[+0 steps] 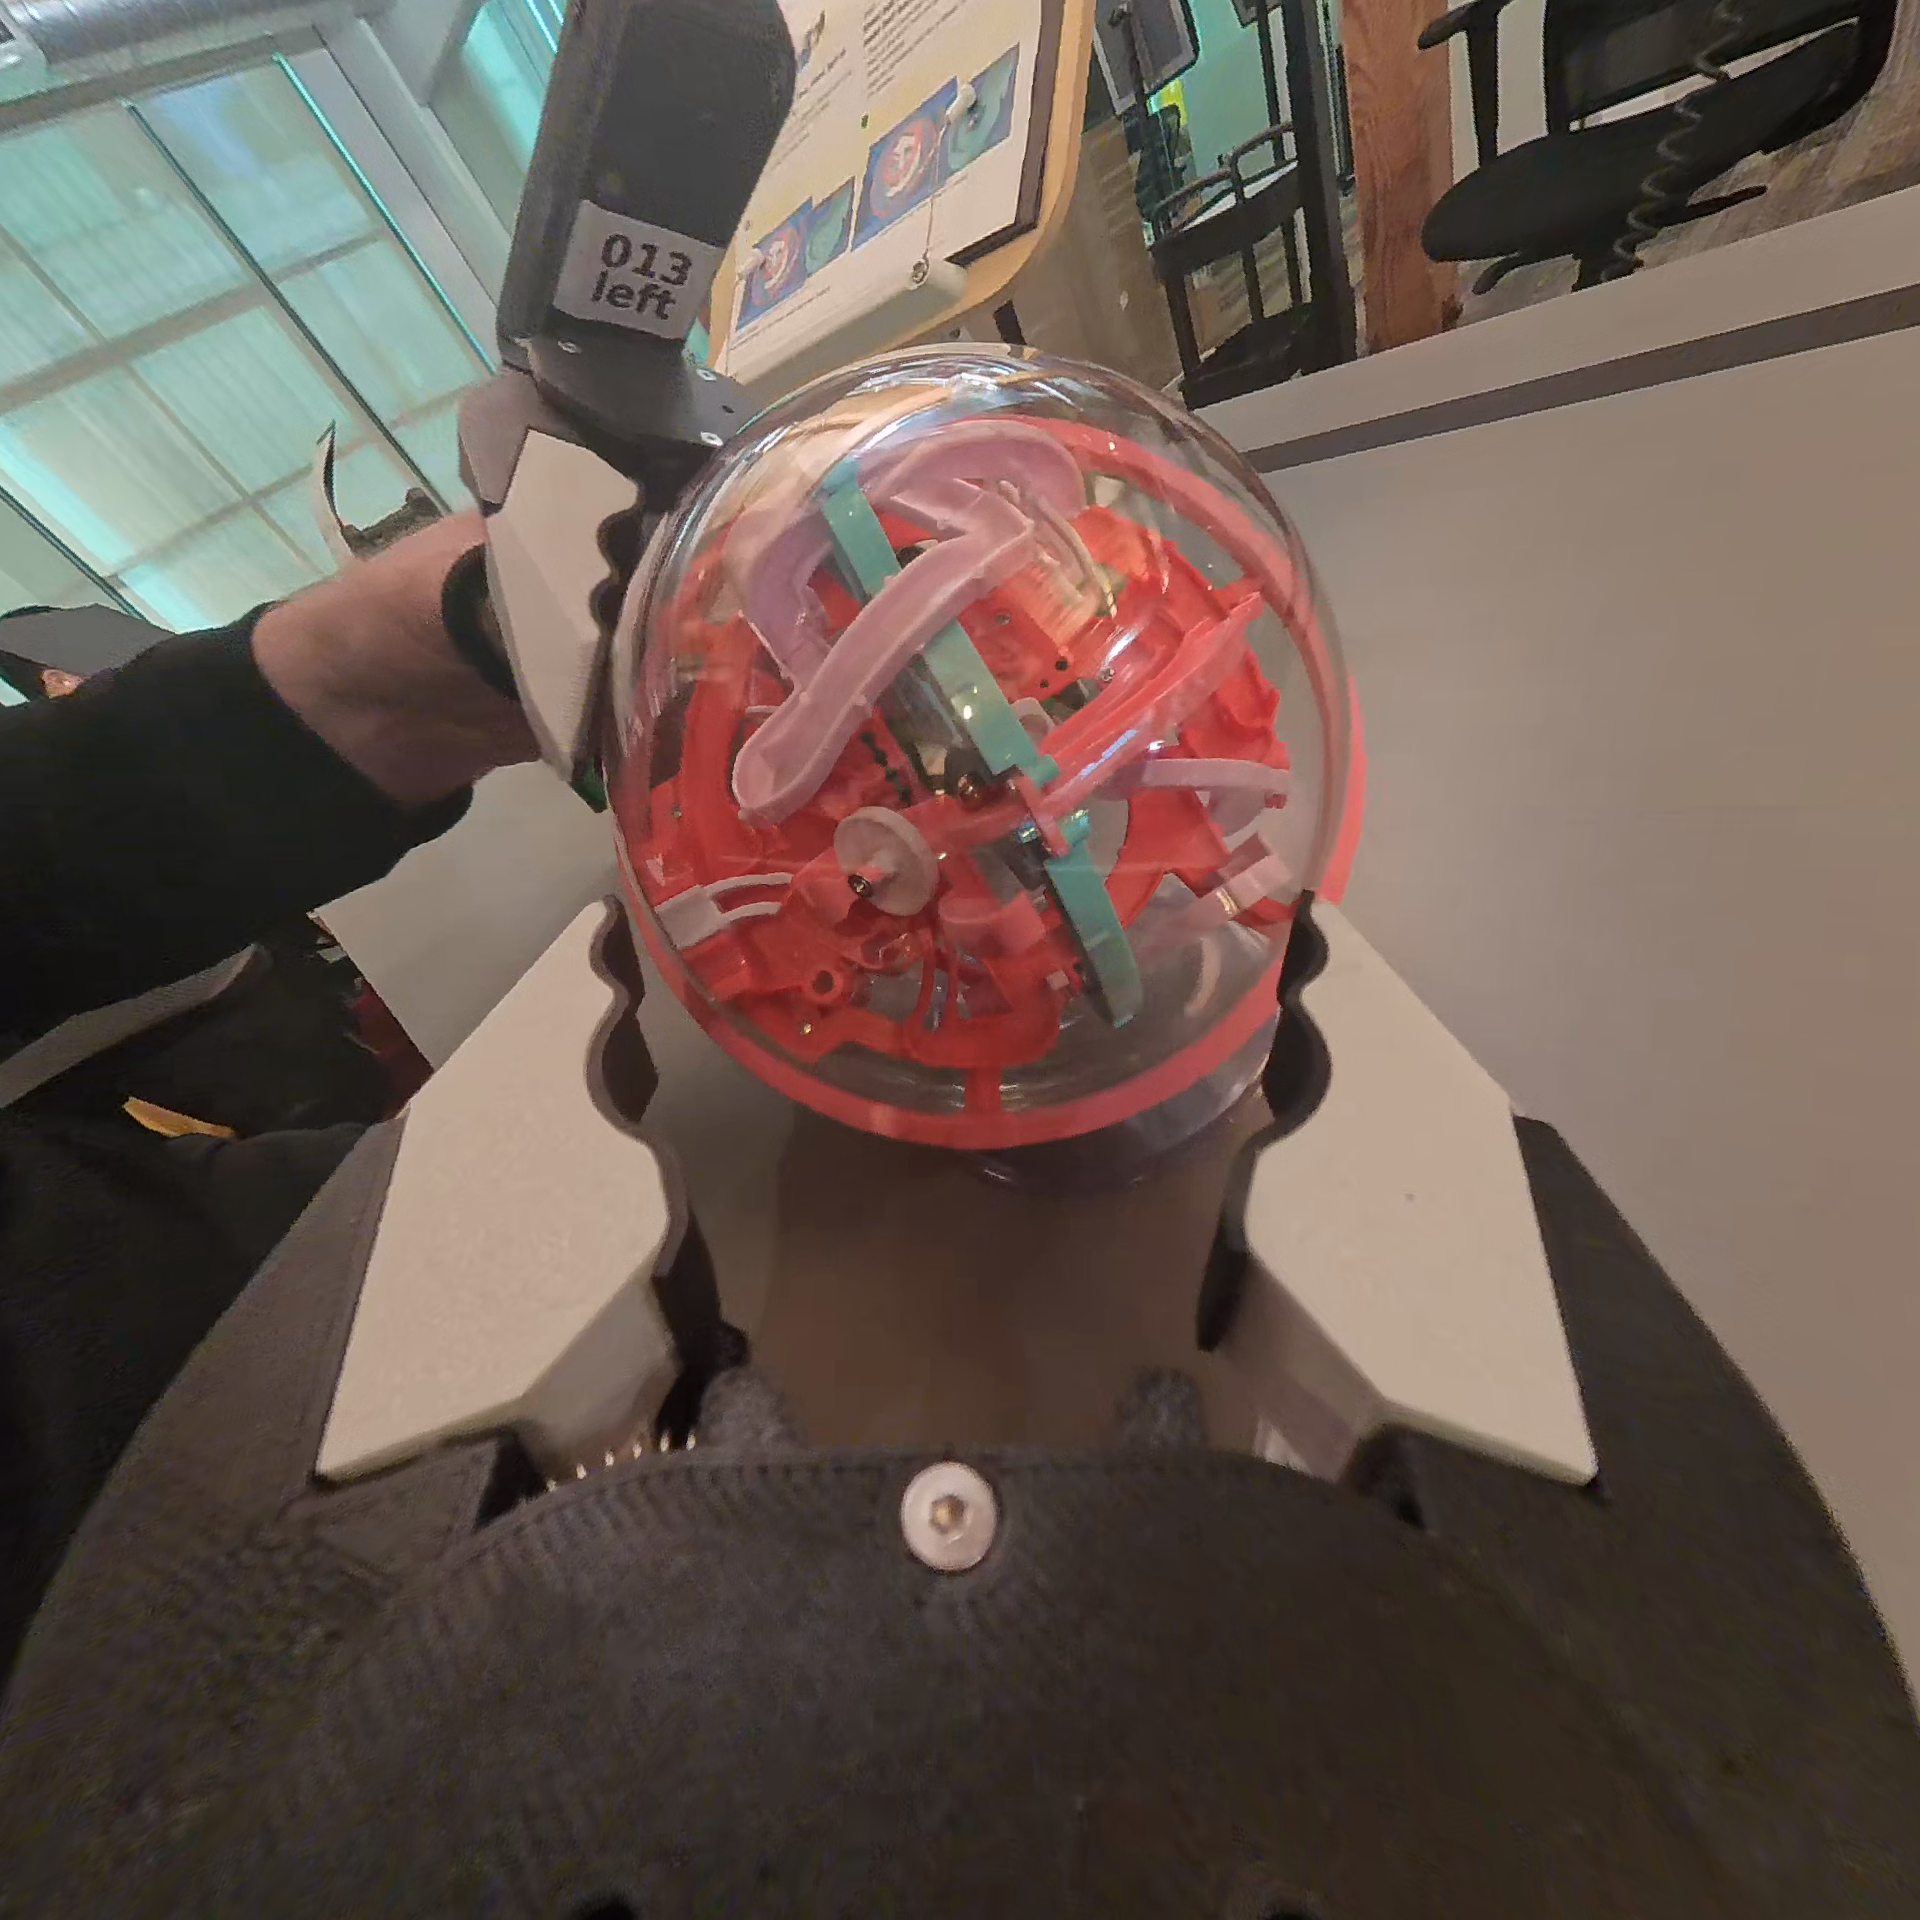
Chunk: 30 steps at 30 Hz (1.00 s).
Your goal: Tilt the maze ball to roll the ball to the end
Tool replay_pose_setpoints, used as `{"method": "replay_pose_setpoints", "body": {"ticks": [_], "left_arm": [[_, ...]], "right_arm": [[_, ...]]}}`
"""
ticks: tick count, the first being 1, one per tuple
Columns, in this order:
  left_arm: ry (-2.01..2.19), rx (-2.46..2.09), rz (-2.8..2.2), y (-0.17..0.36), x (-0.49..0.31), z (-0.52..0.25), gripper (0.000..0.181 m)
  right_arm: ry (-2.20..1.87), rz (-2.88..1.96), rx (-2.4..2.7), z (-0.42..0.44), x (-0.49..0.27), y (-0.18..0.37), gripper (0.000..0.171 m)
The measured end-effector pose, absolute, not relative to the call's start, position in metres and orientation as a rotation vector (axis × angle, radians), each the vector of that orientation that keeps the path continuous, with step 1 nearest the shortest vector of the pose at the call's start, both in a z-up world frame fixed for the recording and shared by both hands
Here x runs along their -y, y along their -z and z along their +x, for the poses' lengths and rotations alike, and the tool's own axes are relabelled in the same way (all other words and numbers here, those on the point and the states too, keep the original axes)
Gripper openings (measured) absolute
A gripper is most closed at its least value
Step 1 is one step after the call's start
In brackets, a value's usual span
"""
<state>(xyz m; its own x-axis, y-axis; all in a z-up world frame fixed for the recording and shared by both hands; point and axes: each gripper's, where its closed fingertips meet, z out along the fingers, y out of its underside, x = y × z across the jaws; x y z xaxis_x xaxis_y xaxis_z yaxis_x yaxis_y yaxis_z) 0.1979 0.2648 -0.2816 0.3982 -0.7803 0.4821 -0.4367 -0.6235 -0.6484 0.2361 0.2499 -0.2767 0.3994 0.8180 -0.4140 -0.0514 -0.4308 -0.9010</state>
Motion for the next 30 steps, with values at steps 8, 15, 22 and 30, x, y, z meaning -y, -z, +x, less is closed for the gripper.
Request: {"method": "replay_pose_setpoints", "body": {"ticks": [8, 15, 22, 30], "left_arm": [[1.129, -1.102, -2.232, 0.282, -0.264, 0.196, 0.156], [1.120, -1.188, -2.238, 0.283, -0.264, 0.194, 0.155], [1.113, -1.233, -2.219, 0.283, -0.267, 0.195, 0.155], [1.100, -1.285, -2.200, 0.283, -0.266, 0.195, 0.155]], "right_arm": [[-1.158, -1.722, 0.616, 0.251, -0.265, 0.276, 0.129], [-1.207, -1.720, 0.768, 0.234, -0.264, 0.280, 0.134], [-1.202, -1.708, 0.782, 0.229, -0.261, 0.282, 0.128], [-1.149, -1.704, 0.775, 0.228, -0.259, 0.283, 0.129]]}}
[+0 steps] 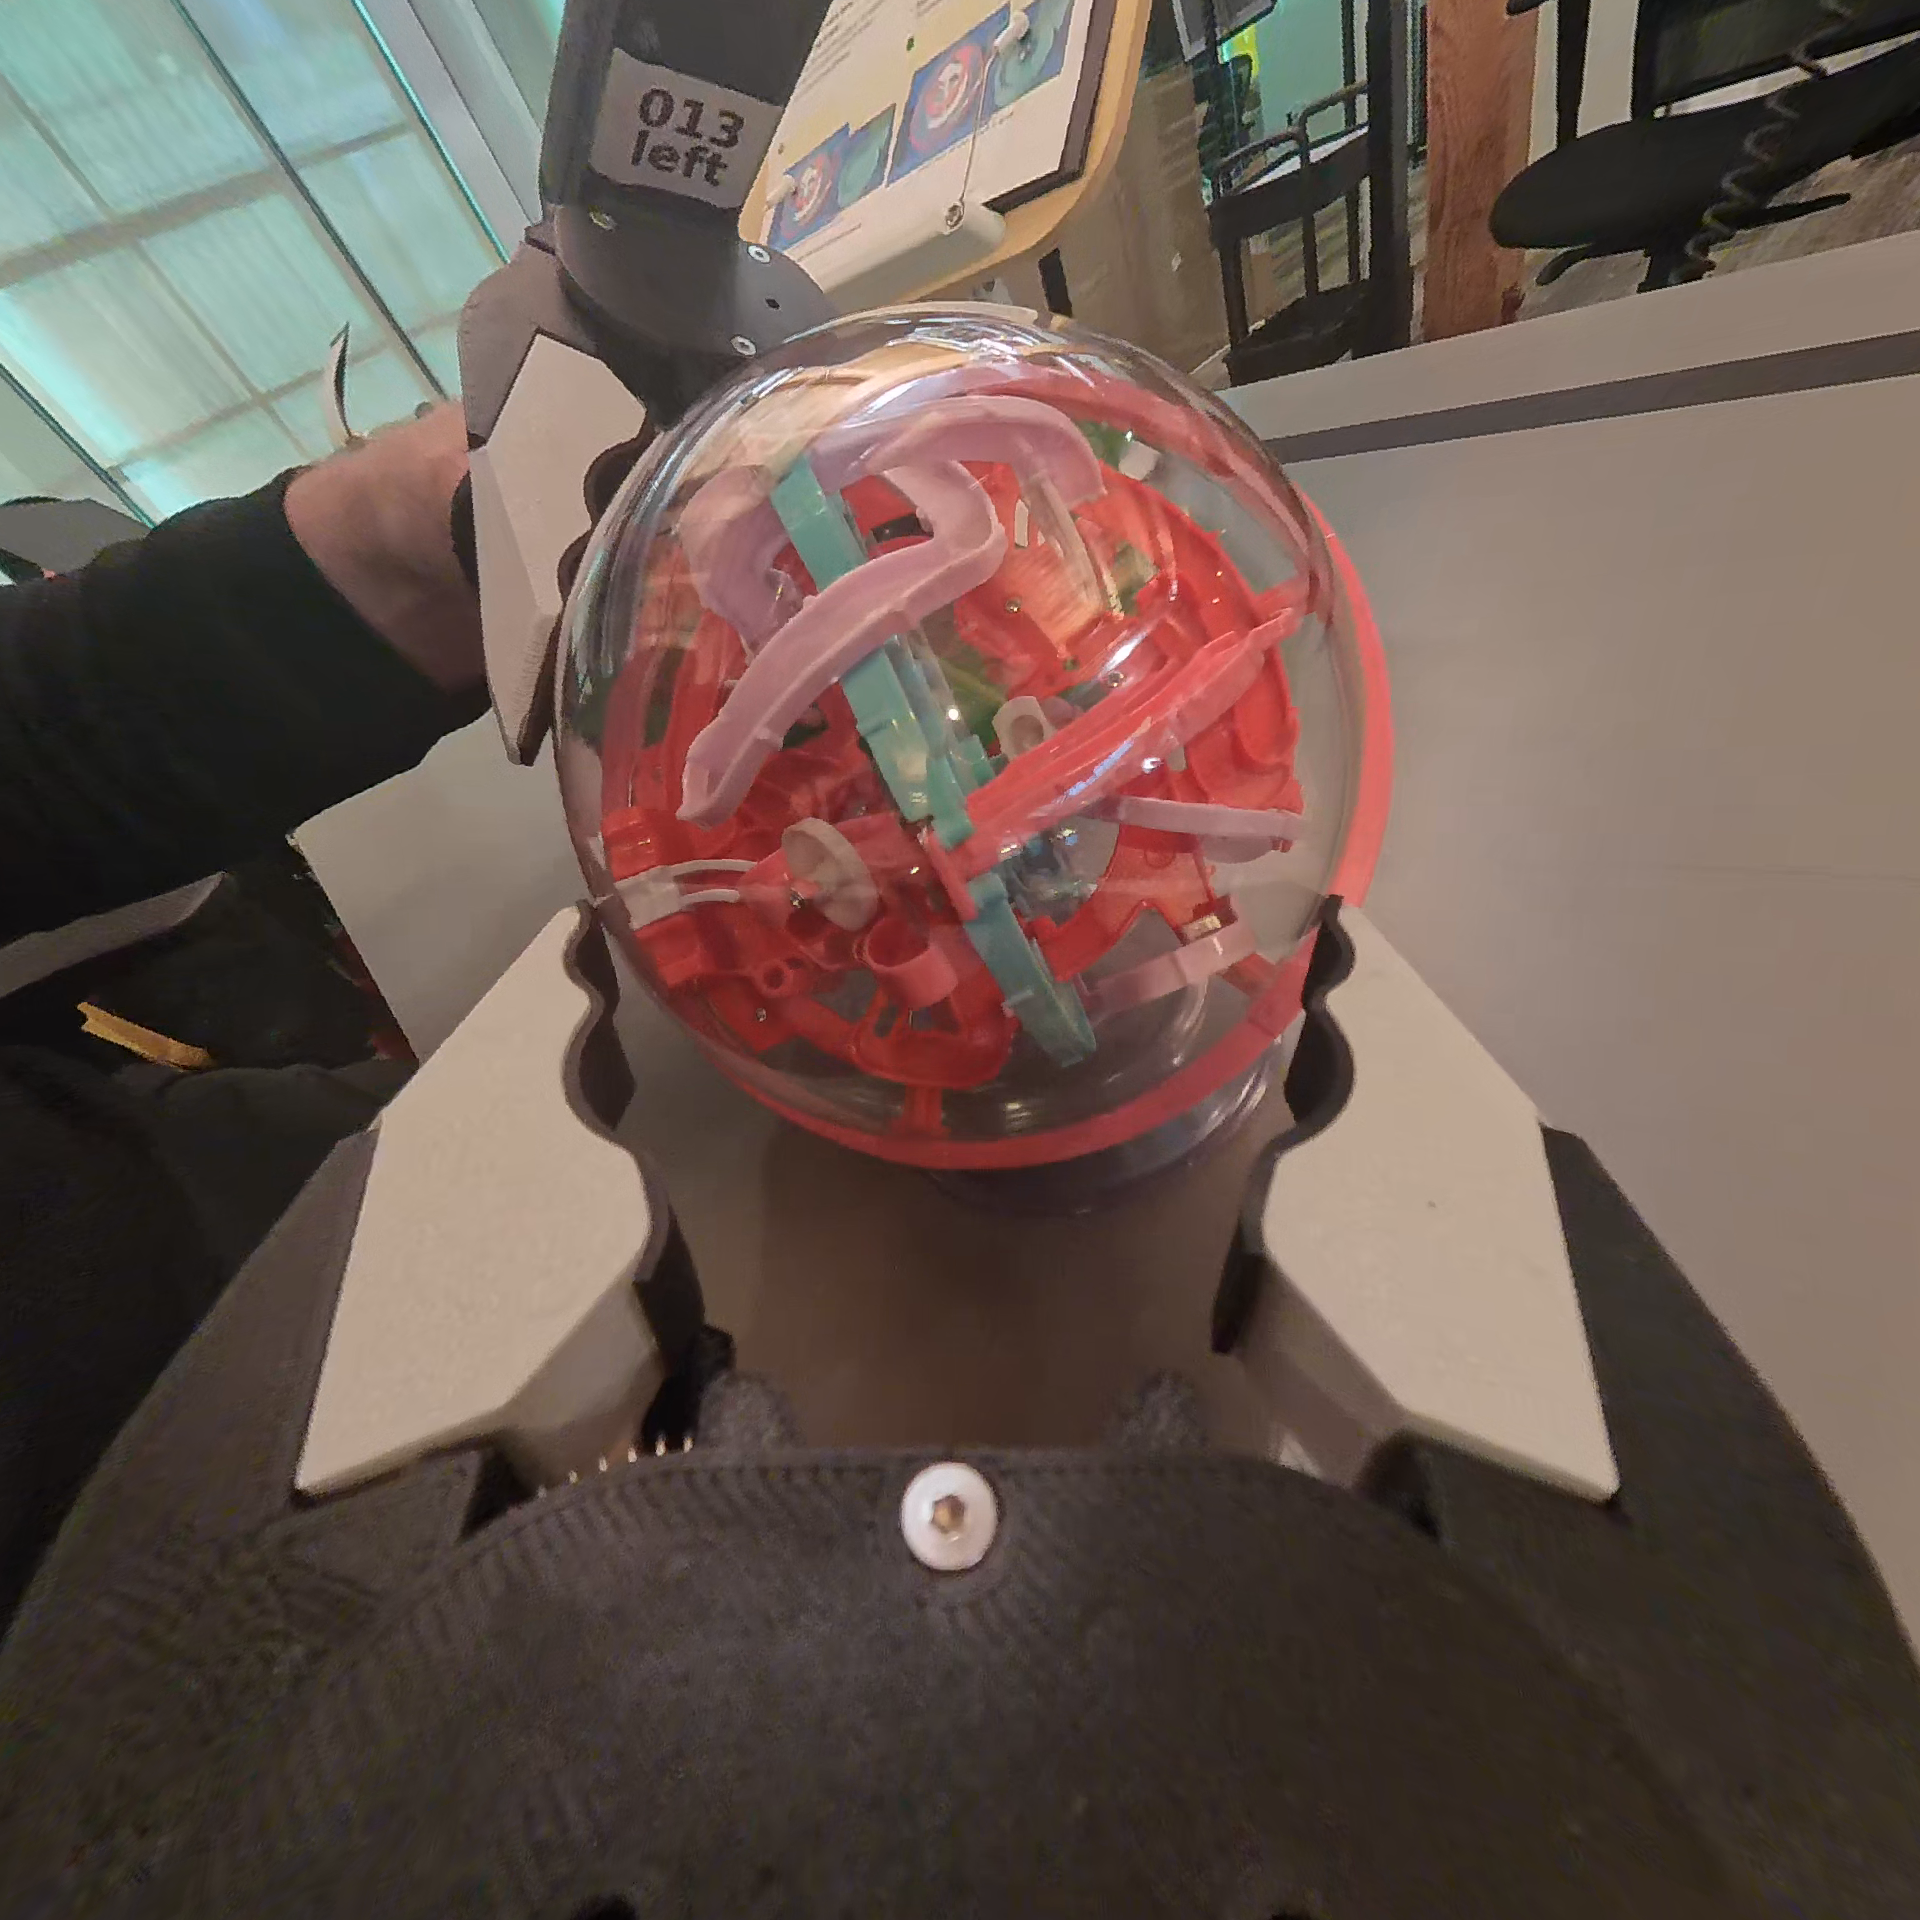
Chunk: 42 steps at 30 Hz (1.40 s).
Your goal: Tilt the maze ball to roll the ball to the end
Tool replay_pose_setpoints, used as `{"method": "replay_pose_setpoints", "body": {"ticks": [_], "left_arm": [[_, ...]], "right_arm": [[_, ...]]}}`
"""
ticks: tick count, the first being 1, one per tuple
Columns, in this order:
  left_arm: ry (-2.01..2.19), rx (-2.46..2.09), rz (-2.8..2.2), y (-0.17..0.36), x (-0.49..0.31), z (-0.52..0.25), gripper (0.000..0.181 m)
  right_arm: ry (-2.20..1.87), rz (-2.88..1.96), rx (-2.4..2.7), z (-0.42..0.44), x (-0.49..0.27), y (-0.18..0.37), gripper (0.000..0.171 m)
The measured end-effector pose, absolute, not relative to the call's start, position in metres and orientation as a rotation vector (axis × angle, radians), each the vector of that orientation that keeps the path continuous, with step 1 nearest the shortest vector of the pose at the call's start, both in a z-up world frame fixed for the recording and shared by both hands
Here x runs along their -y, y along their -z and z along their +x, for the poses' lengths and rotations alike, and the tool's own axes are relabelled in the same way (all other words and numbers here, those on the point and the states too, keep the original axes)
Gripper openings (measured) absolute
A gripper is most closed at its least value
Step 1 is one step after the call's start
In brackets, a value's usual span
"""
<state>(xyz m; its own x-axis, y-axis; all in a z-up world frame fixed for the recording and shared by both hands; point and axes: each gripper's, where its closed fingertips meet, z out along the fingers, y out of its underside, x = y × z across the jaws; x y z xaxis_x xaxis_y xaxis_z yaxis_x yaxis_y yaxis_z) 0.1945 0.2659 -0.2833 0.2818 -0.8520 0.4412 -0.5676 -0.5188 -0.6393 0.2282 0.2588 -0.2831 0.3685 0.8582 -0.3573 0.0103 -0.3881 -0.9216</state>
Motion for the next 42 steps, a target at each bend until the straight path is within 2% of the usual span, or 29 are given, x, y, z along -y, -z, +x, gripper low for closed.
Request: {"method": "replay_pose_setpoints", "body": {"ticks": [42], "left_arm": [[1.220, -1.291, -2.240, 0.284, -0.267, 0.198, 0.156]], "right_arm": [[-1.121, -1.802, 0.785, 0.229, -0.248, 0.298, 0.127]]}}
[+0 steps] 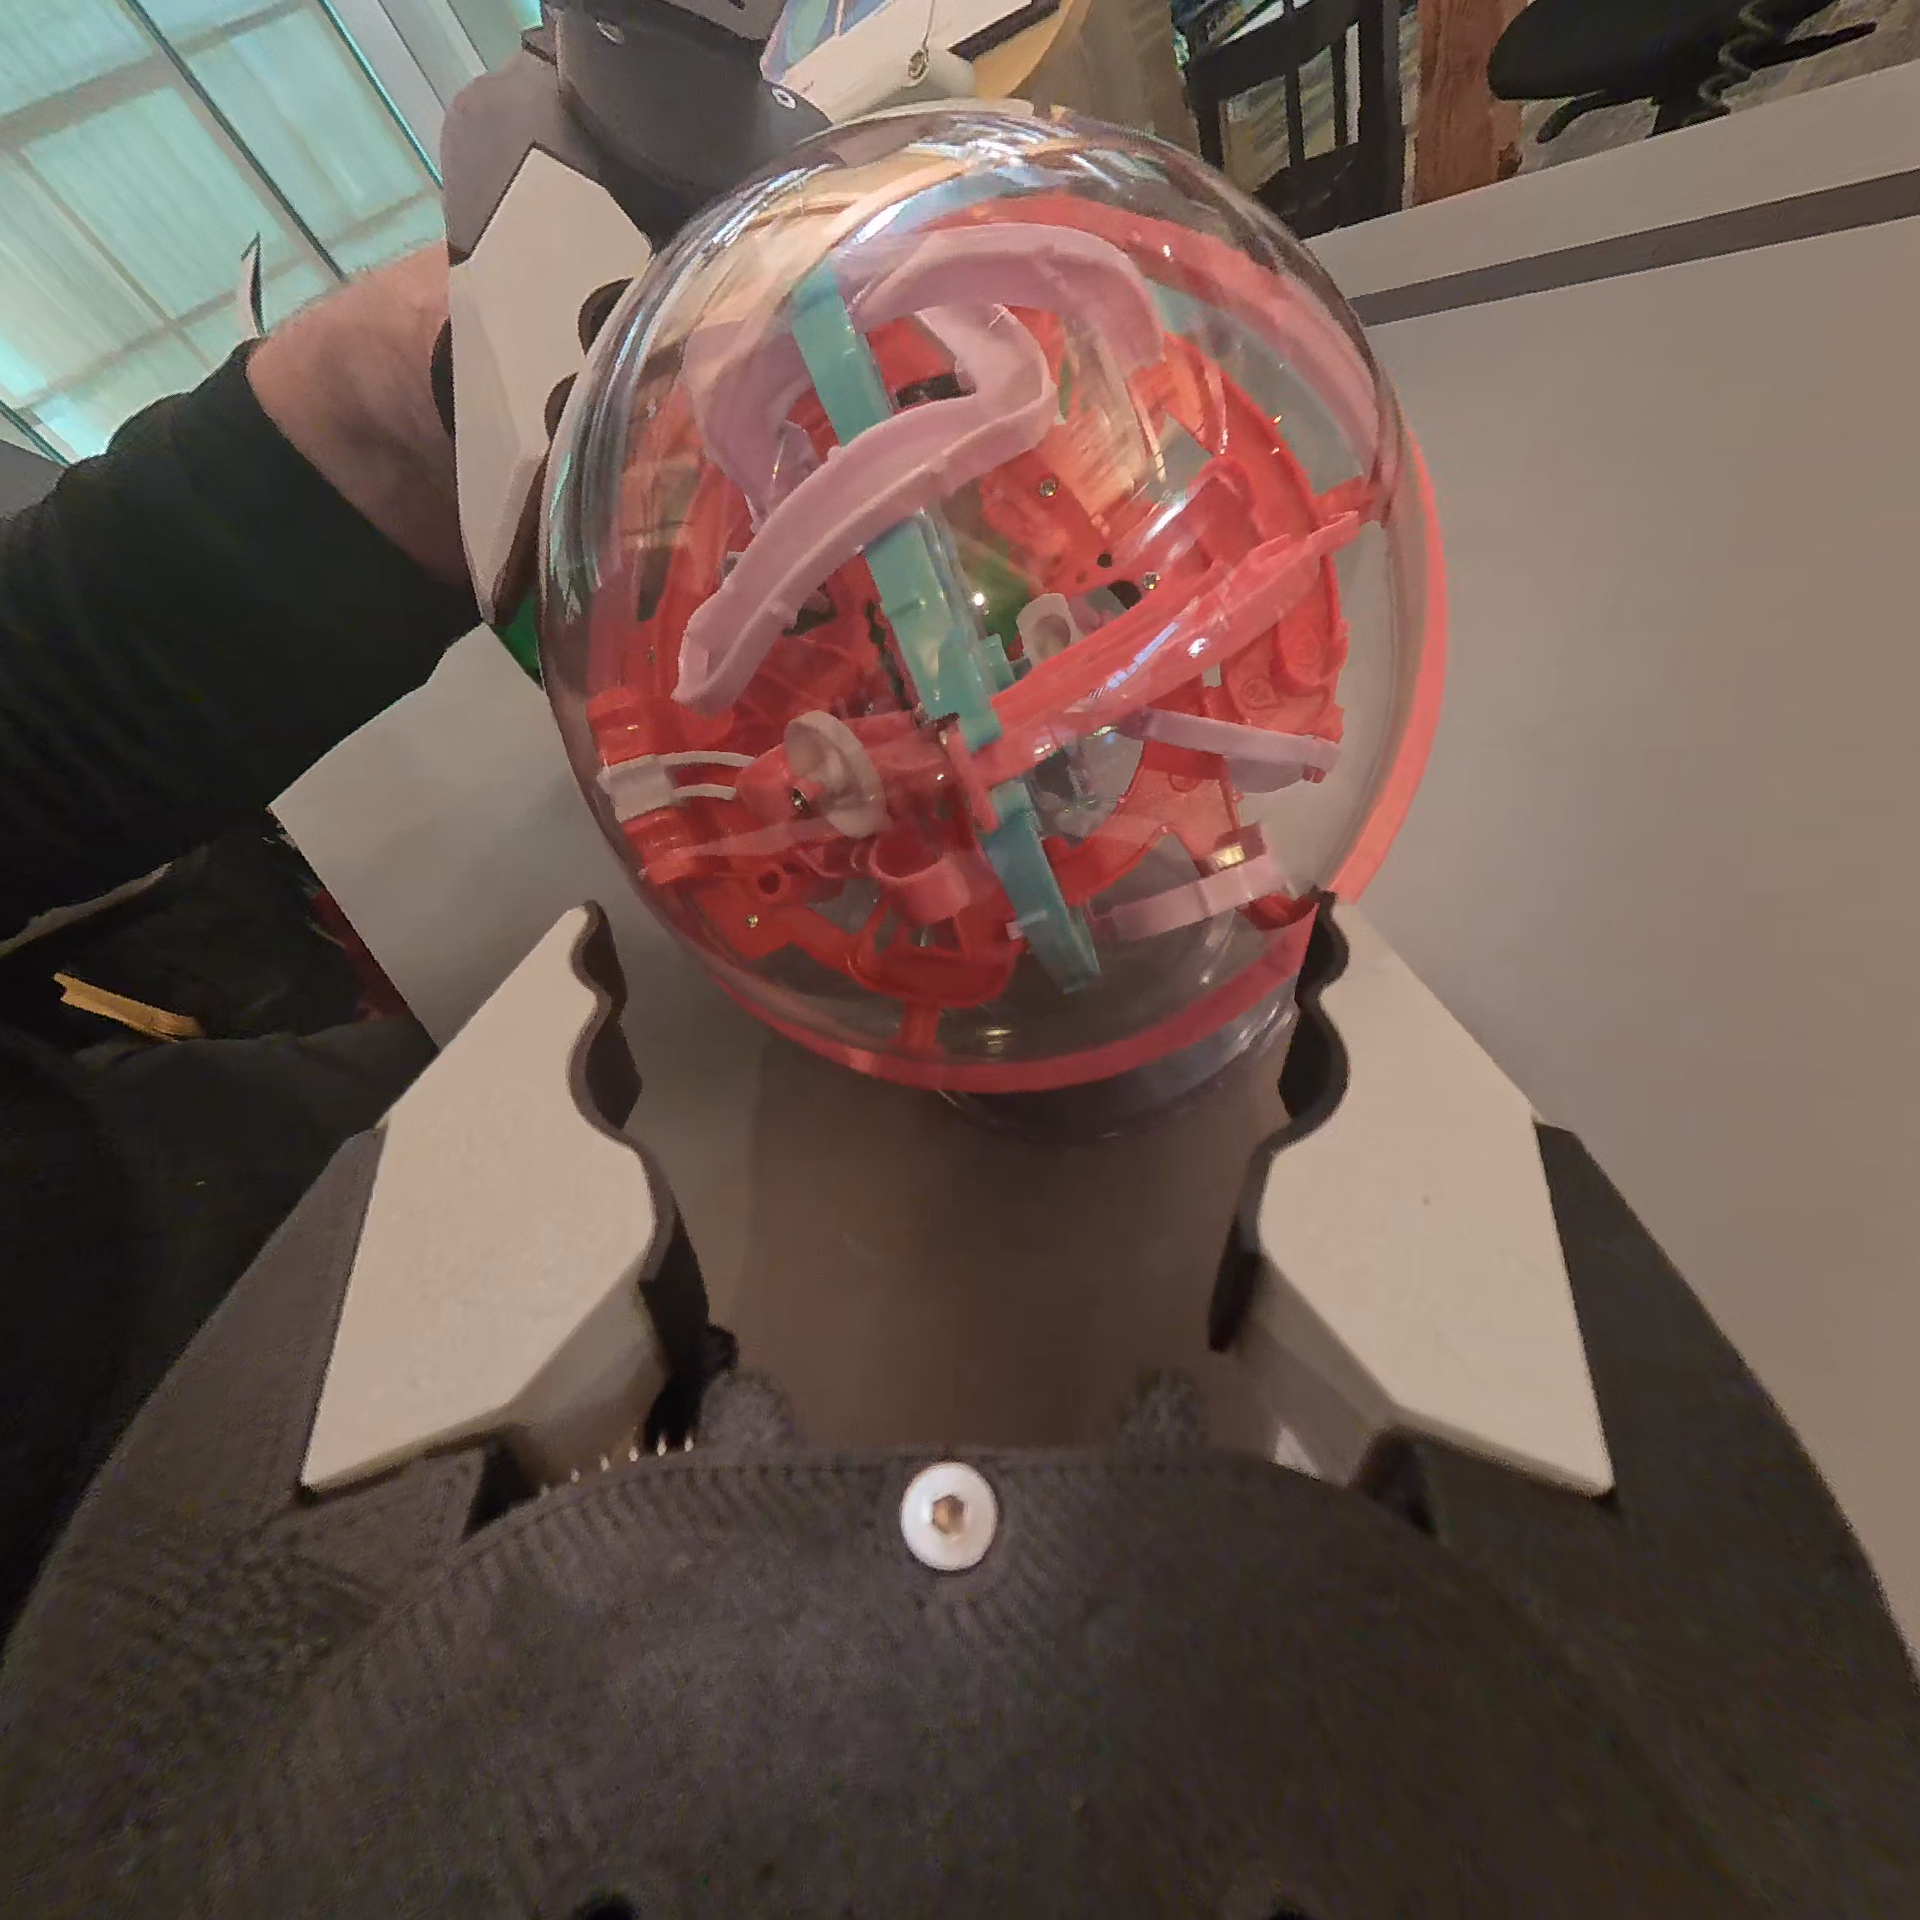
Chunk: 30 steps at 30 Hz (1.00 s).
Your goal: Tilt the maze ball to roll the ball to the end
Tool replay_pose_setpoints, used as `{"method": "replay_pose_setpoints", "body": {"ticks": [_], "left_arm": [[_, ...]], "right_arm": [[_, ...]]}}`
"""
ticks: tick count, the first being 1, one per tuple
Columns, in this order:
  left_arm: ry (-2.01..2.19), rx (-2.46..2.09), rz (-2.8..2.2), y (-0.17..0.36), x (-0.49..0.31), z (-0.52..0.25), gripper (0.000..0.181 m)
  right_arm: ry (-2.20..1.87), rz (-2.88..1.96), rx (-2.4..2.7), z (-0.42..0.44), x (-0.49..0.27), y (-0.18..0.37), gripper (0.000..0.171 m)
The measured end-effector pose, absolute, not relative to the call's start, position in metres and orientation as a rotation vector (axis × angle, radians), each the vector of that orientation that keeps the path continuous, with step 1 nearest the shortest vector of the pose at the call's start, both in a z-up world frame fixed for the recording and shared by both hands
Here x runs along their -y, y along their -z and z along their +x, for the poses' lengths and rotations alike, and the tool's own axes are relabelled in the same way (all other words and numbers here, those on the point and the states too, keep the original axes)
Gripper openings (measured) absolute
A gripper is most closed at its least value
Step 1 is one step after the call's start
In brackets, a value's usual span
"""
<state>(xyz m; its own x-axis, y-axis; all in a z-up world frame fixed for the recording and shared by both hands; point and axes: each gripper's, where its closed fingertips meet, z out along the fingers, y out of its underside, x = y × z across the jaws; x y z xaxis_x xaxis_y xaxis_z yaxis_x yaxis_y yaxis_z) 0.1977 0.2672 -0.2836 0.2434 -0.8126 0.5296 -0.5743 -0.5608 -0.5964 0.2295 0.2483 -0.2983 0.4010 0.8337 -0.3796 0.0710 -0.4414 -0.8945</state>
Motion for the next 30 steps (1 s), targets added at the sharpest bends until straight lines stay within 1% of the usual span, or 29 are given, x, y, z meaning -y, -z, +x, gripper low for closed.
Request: {"method": "replay_pose_setpoints", "body": {"ticks": [10, 30], "left_arm": [[1.245, -1.258, -2.269, 0.2835, -0.2683, 0.1988, 0.157], [1.291, -1.205, -2.263, 0.2829, -0.2725, 0.2051, 0.158]], "right_arm": [[-1.147, -1.834, 0.771, 0.2292, -0.2509, 0.3017, 0.123], [-1.209, -1.837, 0.724, 0.2328, -0.2538, 0.3004, 0.124]]}}
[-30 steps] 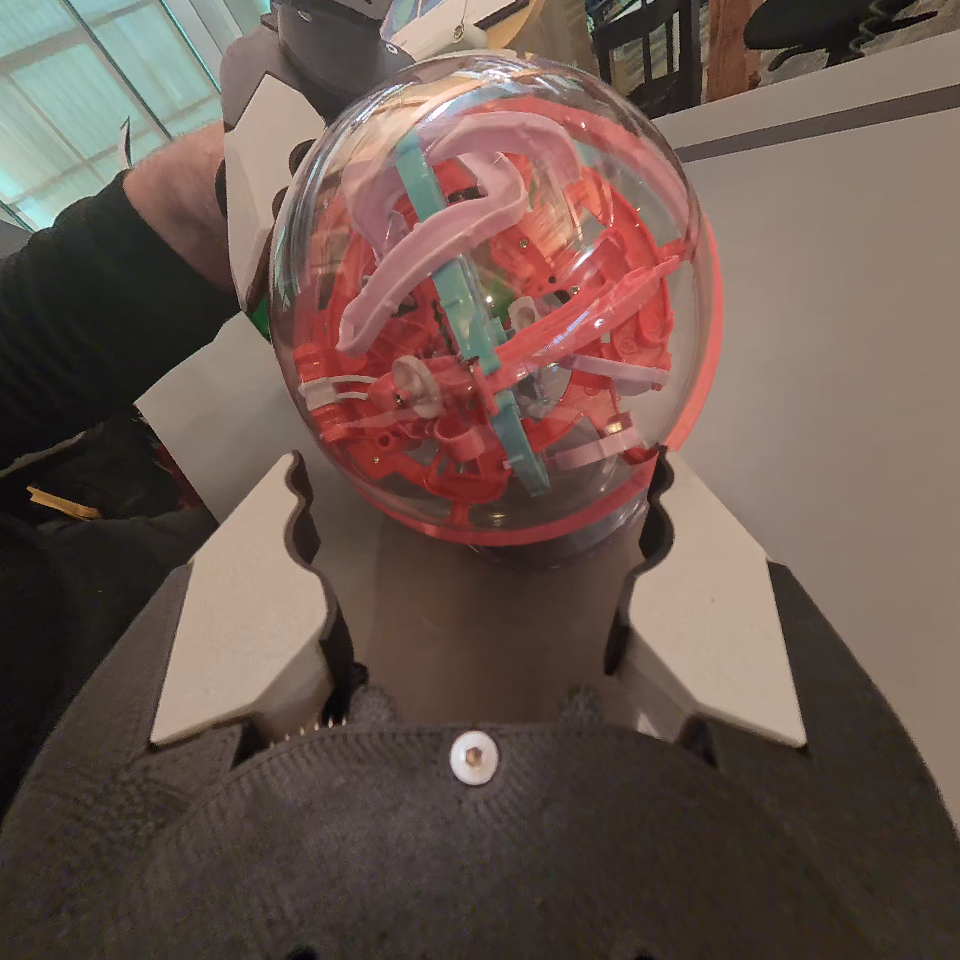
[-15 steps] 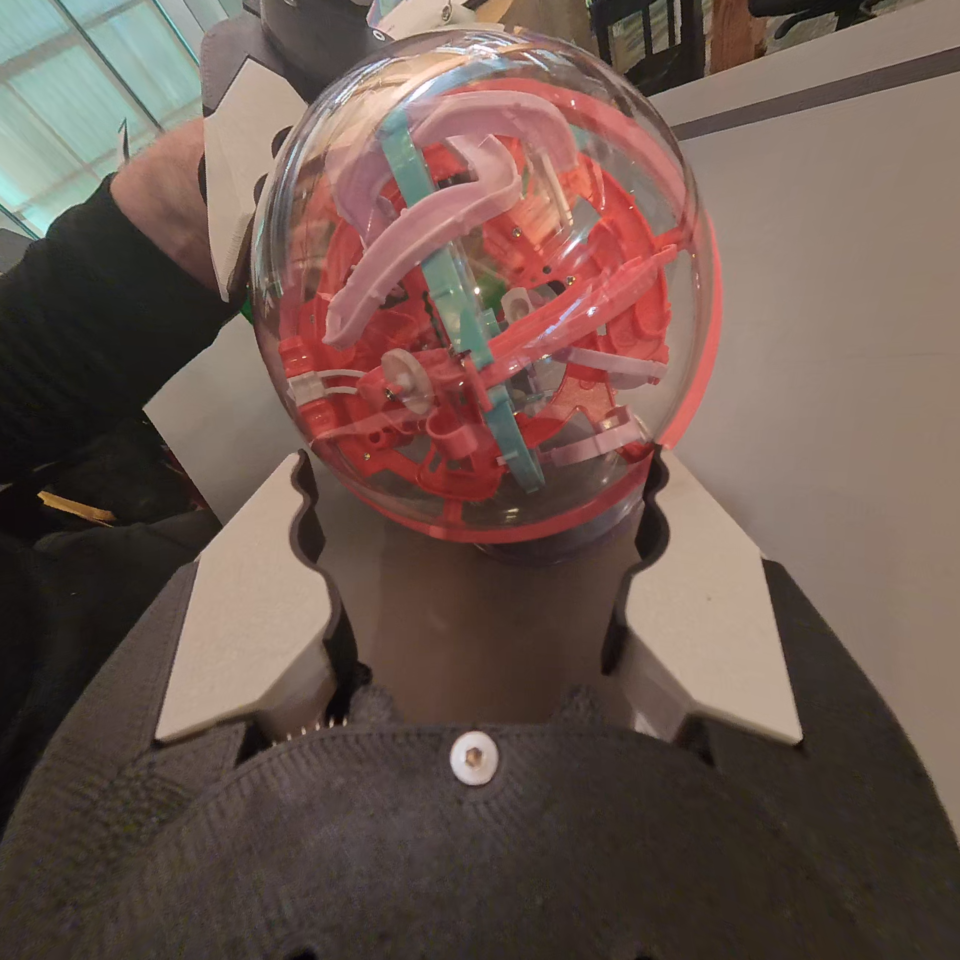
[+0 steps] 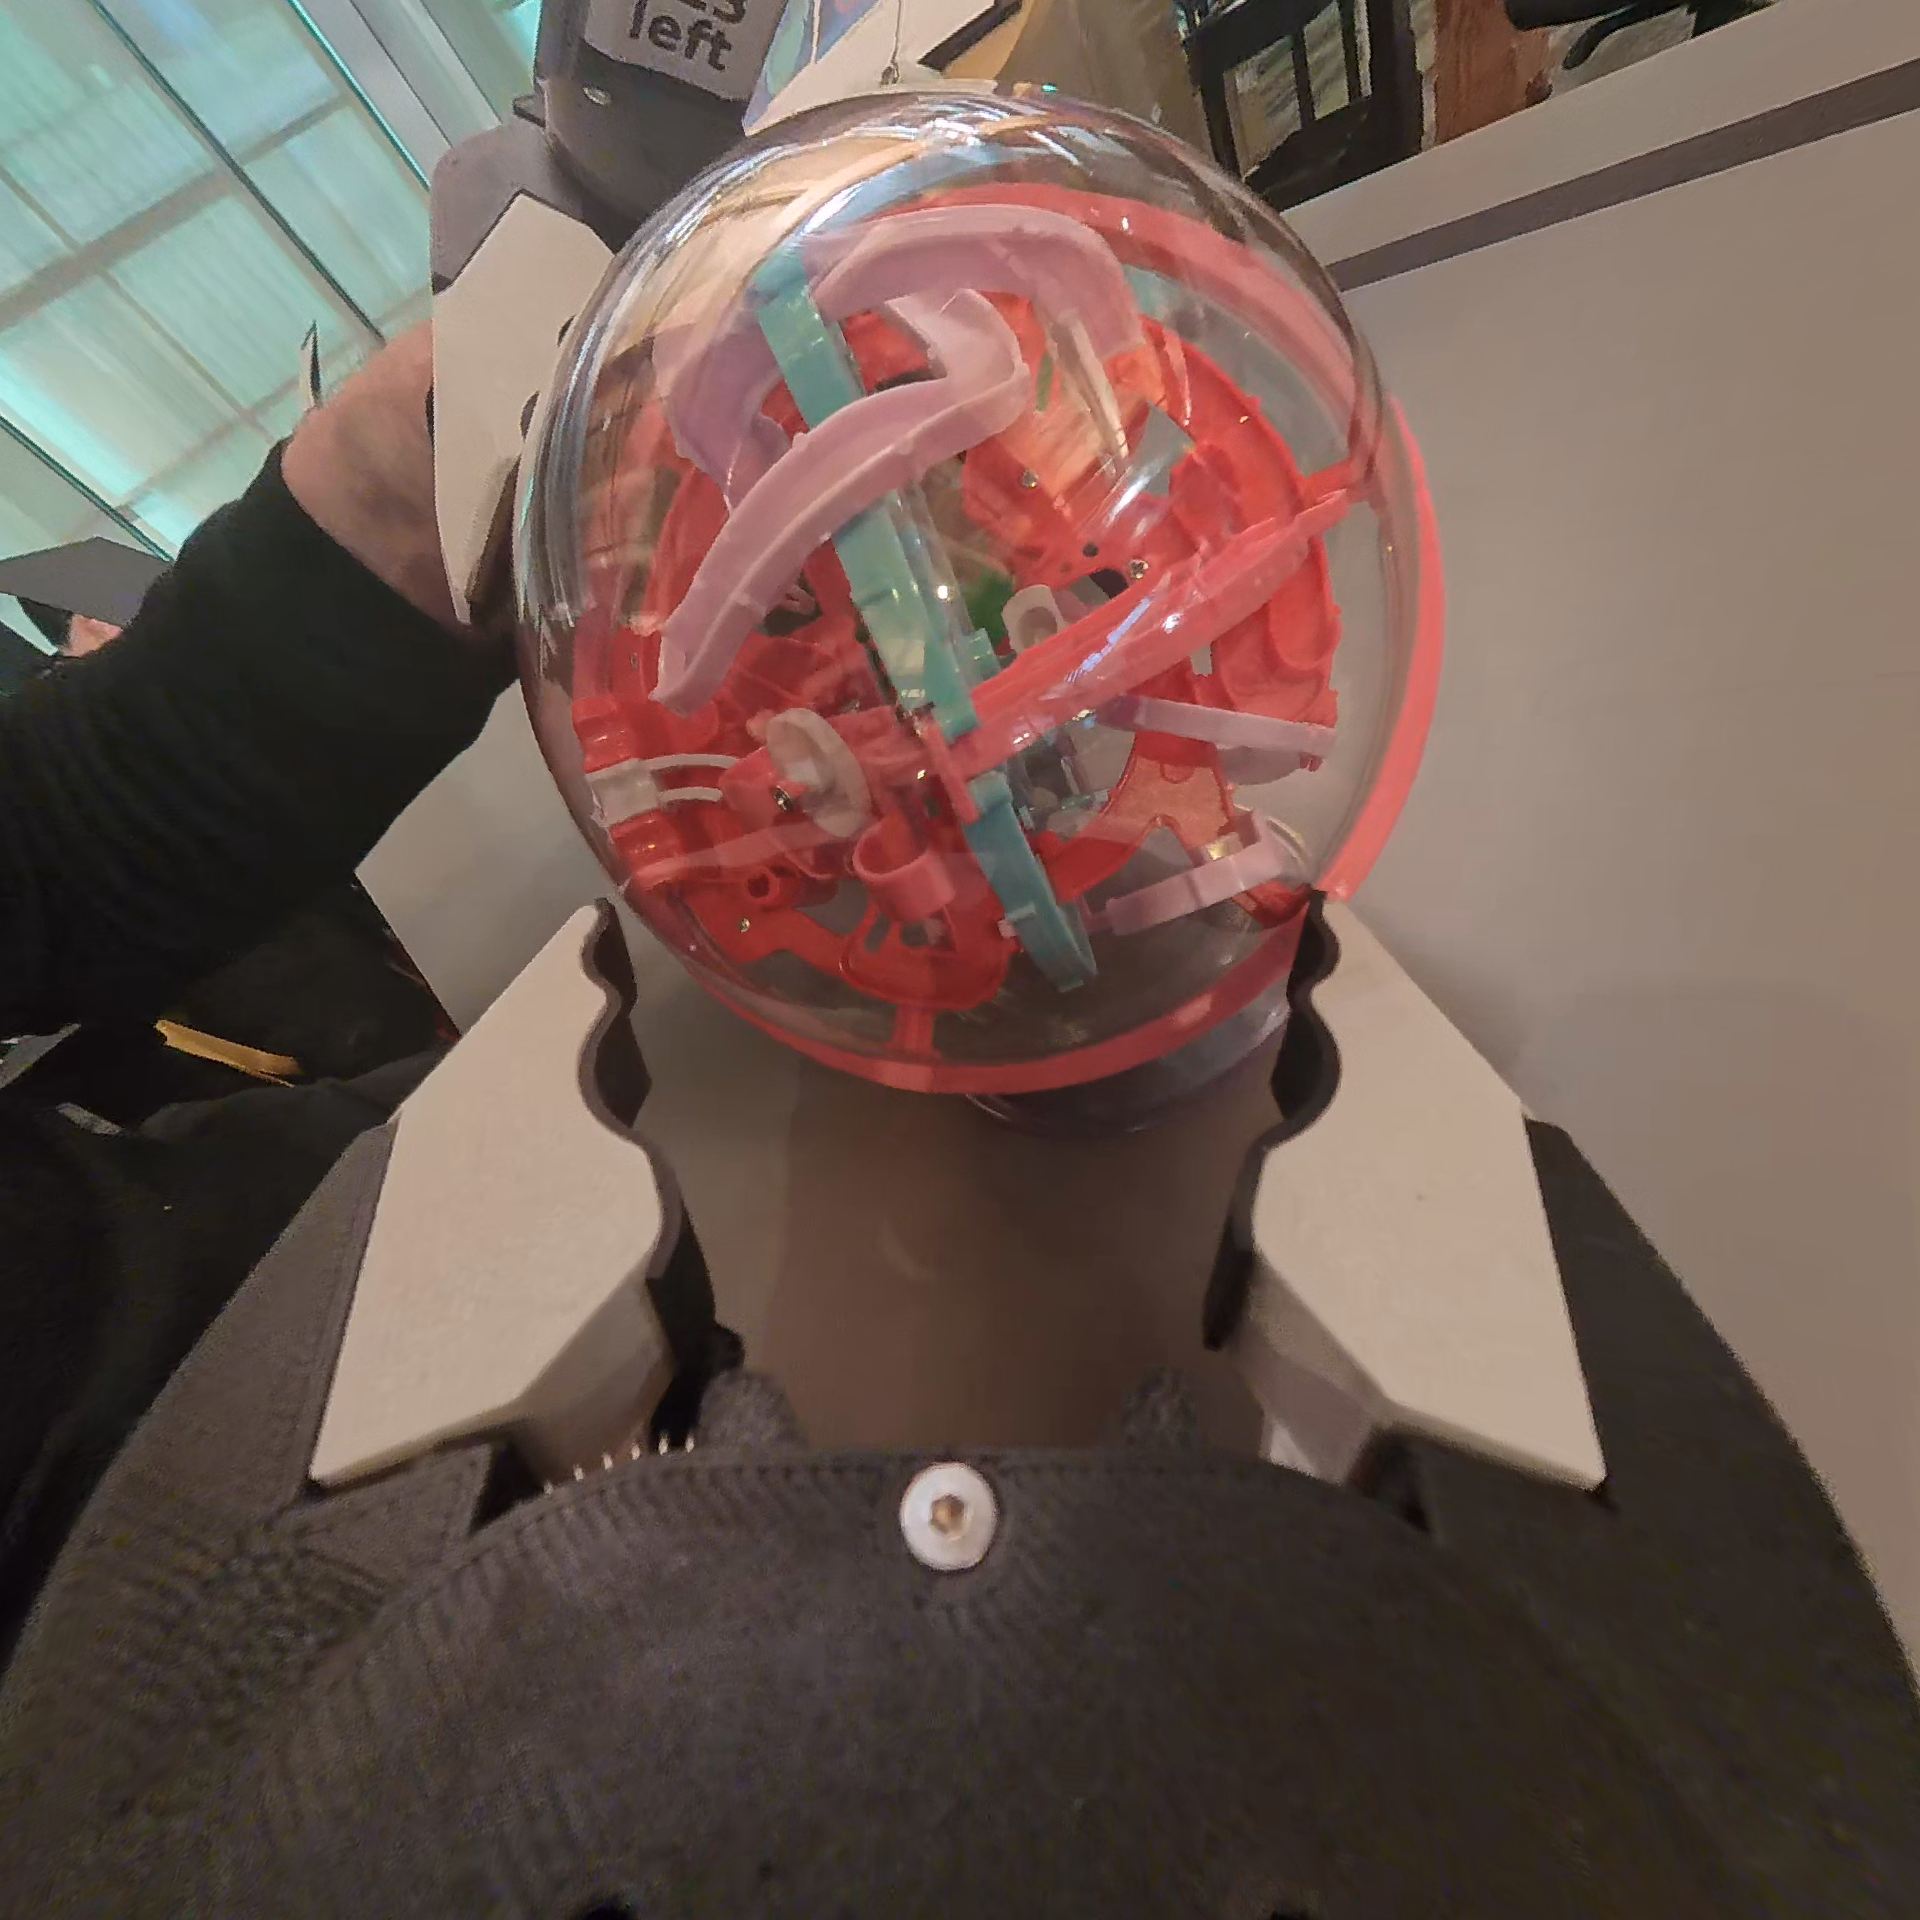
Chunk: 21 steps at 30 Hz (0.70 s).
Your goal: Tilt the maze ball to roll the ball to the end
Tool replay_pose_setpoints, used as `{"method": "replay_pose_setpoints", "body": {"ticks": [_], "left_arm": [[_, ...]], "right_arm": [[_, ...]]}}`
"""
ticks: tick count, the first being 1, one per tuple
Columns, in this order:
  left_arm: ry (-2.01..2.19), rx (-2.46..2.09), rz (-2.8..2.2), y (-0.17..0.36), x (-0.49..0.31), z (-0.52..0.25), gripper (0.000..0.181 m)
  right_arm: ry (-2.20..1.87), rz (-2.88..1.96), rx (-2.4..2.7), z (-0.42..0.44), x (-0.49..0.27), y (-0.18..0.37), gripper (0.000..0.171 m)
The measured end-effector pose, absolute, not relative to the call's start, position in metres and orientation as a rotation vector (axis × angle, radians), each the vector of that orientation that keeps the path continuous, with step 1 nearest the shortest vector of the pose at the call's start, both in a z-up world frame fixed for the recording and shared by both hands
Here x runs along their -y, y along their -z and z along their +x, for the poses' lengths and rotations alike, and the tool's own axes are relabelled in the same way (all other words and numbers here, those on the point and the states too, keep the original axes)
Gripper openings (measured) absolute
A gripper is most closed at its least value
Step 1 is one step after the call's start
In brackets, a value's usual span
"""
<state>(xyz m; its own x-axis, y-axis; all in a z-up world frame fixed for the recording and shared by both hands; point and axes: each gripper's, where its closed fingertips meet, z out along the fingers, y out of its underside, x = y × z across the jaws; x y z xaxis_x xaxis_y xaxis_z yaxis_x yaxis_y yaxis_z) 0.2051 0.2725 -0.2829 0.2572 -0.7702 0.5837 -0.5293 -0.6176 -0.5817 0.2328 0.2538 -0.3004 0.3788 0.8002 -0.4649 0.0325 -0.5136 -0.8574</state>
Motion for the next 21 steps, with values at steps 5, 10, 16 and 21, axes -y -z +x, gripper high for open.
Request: {"method": "replay_pose_setpoints", "body": {"ticks": [5, 10, 16, 21], "left_arm": [[1.319, -1.173, -2.262, 0.282, -0.274, 0.207, 0.158], [1.325, -1.163, -2.255, 0.281, -0.275, 0.211, 0.158], [1.347, -1.138, -2.231, 0.280, -0.275, 0.219, 0.158], [1.368, -1.119, -2.213, 0.280, -0.275, 0.225, 0.158]], "right_arm": [[-1.196, -1.850, 0.727, 0.233, -0.253, 0.303, 0.122], [-1.199, -1.848, 0.702, 0.236, -0.254, 0.302, 0.122], [-1.179, -1.850, 0.689, 0.243, -0.253, 0.302, 0.122], [-1.164, -1.845, 0.682, 0.248, -0.252, 0.302, 0.122]]}}
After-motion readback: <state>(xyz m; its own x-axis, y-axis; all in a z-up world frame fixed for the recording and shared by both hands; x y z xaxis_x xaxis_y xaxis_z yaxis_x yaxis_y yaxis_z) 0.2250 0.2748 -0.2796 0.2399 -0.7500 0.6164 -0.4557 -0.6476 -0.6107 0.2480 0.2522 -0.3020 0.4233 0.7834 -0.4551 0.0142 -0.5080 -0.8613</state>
